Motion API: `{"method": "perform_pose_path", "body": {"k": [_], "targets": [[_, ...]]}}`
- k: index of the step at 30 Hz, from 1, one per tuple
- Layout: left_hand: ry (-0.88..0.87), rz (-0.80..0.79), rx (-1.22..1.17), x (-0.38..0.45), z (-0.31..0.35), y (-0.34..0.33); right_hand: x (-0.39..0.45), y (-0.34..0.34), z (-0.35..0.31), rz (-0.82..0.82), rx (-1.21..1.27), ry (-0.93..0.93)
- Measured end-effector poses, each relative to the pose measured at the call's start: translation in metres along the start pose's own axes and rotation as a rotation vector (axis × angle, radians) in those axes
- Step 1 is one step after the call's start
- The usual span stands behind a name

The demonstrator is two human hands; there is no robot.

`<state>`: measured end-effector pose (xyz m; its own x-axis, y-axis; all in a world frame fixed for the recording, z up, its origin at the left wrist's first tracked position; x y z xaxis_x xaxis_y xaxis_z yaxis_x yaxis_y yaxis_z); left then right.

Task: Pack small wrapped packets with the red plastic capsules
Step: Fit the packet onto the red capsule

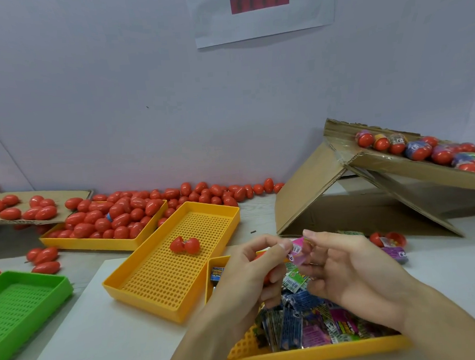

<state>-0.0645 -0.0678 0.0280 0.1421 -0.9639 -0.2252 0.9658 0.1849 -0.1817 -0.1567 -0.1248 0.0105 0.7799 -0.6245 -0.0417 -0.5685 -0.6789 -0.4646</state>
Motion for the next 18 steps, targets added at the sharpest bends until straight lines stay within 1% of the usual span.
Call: {"method": "perform_pose_path", "body": {"k": [4, 7, 11, 15, 18], "targets": [[0.01, -0.013, 0.033, 0.001, -0.002, -0.002, 0.001, 0.0, -0.007, 0.025, 0.043, 0.083], [0.013, -0.027, 0.009, 0.001, -0.002, -0.002, 0.002, 0.002, -0.008, 0.018, 0.003, 0.117], [0.006, -0.058, -0.059, 0.002, -0.001, -0.002, 0.002, -0.005, -0.011, -0.058, -0.006, 0.169], [0.002, -0.085, -0.088, 0.001, -0.001, -0.003, 0.001, -0.008, -0.015, -0.082, 0.034, 0.215], [0.007, -0.074, -0.121, 0.003, -0.002, 0.0, 0.0, -0.015, -0.014, -0.13, -0.028, 0.221]]}}
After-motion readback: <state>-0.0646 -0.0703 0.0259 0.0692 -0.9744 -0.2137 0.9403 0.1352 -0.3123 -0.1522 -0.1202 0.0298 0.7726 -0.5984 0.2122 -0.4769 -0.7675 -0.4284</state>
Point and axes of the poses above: each hand's wrist, its own x-axis towards the middle knuckle, its own y-axis out of the back of the hand, z = x × y, the point moved 9 cm from there along x, towards the middle knuckle, and after that the axes turned 14 degrees about y, right-handed, at the moved point
